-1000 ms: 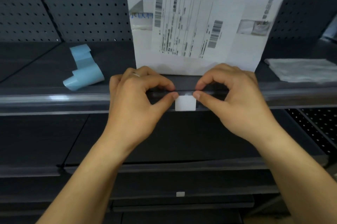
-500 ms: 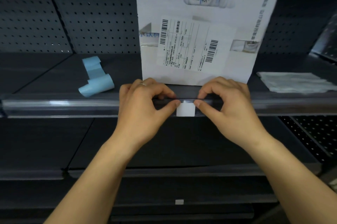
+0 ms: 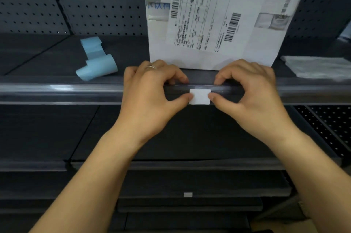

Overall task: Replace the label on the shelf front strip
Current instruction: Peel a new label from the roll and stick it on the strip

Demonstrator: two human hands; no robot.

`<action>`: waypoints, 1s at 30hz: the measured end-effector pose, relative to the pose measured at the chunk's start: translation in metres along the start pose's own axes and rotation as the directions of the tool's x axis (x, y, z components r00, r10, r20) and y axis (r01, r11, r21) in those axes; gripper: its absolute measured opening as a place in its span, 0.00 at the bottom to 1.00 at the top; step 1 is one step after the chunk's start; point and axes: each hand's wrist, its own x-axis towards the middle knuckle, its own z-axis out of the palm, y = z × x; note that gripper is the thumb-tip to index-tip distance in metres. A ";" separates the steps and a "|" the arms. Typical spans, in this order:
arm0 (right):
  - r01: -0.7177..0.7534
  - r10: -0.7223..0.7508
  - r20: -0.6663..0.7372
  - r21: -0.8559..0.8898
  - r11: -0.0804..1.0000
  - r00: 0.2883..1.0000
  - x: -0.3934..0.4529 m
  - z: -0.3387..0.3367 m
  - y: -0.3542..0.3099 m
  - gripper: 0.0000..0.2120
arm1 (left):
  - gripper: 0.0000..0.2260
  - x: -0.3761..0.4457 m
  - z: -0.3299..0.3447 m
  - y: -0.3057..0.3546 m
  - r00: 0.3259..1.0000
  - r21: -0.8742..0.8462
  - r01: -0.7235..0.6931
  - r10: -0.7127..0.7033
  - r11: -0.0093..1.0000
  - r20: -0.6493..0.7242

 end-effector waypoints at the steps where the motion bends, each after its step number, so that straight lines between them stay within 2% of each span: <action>1: 0.002 -0.002 0.003 -0.001 1.000 1.000 0.000 0.000 0.000 0.09 | 0.10 0.000 0.000 -0.001 1.000 0.007 -0.004 0.004 1.000 0.005; 8: 0.022 -0.021 0.022 -0.066 0.998 1.000 -0.002 -0.001 0.000 0.13 | 0.14 -0.001 -0.002 -0.001 0.999 0.065 -0.027 0.025 0.998 0.029; 16: 0.009 -0.007 0.023 -0.062 0.998 1.000 -0.002 -0.003 -0.006 0.15 | 0.17 -0.001 -0.004 0.005 0.999 0.065 -0.017 0.015 0.998 0.030; 20: 0.000 0.003 0.013 -0.156 0.988 1.000 0.000 0.001 -0.010 0.20 | 0.21 -0.001 0.001 0.010 1.000 0.162 -0.020 0.023 0.987 -0.019; 30: -0.001 0.001 0.002 -0.139 0.990 1.000 -0.001 0.004 -0.006 0.16 | 0.18 0.001 0.005 0.009 1.000 0.187 0.006 -0.004 0.982 -0.010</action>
